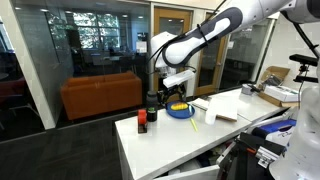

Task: Pick the marker and put it in the cup

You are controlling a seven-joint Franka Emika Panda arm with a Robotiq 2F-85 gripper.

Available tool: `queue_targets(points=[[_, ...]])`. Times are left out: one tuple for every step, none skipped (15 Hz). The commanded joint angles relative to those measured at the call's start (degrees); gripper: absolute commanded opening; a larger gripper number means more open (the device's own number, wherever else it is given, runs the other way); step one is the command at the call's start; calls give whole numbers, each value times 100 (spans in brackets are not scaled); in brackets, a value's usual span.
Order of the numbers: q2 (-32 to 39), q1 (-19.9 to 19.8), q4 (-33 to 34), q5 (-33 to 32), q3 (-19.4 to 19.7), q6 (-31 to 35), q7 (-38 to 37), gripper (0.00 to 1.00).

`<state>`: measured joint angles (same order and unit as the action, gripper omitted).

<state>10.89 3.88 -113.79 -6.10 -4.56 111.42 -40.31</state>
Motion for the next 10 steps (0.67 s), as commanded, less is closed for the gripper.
queue_targets(points=[[110, -103, -37, 391, 349, 87, -159, 100], [126, -156, -91, 512, 455, 114, -168, 100], [147, -222, -154, 658, 553, 154, -156, 100], [172, -285, -220, 799, 646, 190, -157, 100], [176, -350, -322, 938, 733, 252, -150, 100], [180, -404, -412, 1057, 809, 307, -157, 100], [174, -464, -535, 1172, 886, 370, -157, 100], [167, -516, -653, 1275, 952, 431, -155, 100], [160, -570, -779, 1358, 1017, 506, -161, 100], [135, -625, -934, 1445, 1076, 632, -113, 100]])
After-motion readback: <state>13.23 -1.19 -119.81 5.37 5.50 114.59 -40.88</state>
